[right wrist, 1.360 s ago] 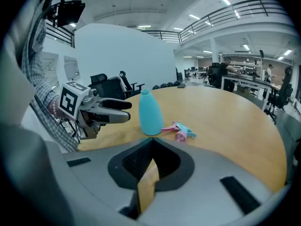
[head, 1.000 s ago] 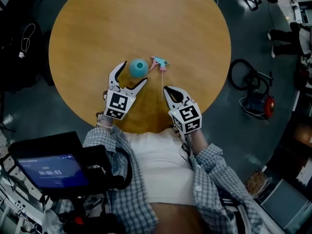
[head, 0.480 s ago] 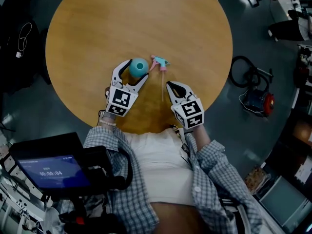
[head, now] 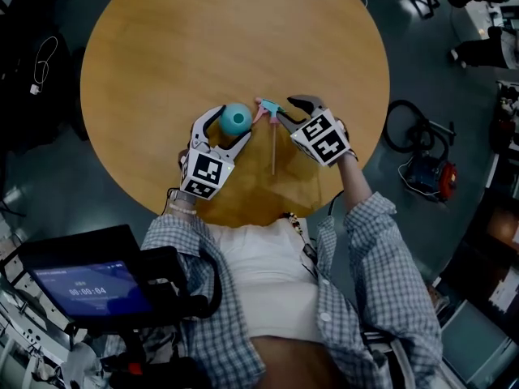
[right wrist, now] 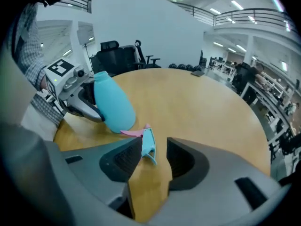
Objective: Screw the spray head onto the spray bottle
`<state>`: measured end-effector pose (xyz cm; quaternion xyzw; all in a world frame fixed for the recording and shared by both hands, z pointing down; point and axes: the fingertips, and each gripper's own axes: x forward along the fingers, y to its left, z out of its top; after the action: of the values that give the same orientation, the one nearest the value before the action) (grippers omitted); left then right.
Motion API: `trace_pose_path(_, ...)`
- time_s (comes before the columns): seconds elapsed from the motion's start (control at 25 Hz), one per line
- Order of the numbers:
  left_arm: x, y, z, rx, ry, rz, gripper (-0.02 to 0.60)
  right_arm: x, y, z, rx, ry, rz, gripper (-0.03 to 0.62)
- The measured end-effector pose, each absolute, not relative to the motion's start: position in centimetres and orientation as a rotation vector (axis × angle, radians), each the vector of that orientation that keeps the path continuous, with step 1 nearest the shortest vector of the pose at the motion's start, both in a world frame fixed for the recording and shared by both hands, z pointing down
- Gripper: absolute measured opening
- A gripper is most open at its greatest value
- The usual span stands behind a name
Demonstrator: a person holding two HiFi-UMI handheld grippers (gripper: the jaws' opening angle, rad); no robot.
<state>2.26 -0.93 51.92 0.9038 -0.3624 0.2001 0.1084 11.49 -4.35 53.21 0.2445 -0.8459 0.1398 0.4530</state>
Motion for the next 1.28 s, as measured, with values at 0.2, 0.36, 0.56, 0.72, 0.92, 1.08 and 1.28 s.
trace_pose_path(0.2, 2.4, -0.8, 51.9, 2.651, -1.07, 0.582, 0.345, 10.2, -5.0, 55.9, 0.364, -1.999, 0.364, 0.183)
trace_pose_path(0.36, 2.5, -0.5, 51.8, 2.655, -1.074, 0.583, 0.345, 9.1, -4.3, 57.1, 0.249, -1.95, 0.391, 0.19)
trace_pose_path(0.56, 2.5, -0.4, 51.7, 2.653, -1.075, 0.579, 0.345, 8.5, -3.3, 57.8, 0.152, -1.919, 0.474, 0.177)
trace_pose_path(0.72, 2.5, -0.4, 51.6, 2.649, -1.079, 0.572, 0.345, 8.3, -3.1, 57.7, 0.147, -1.926, 0.522, 0.152)
trace_pose_path(0.92, 2.4, -0.5, 51.8, 2.65, -1.08, 0.565, 0.345, 8.8, -3.7, 56.7, 0.245, -1.974, 0.489, 0.141)
trace_pose_path(1.08, 2.3, -0.8, 52.0, 2.644, -1.082, 0.558, 0.345, 9.1, -4.5, 54.7, 0.356, -2.054, 0.432, 0.137)
trace_pose_path(1.28, 2.3, -1.2, 52.3, 2.64, -1.076, 0.561, 0.345, 9.7, -6.9, 47.8, 0.568, -2.194, 0.225, 0.118)
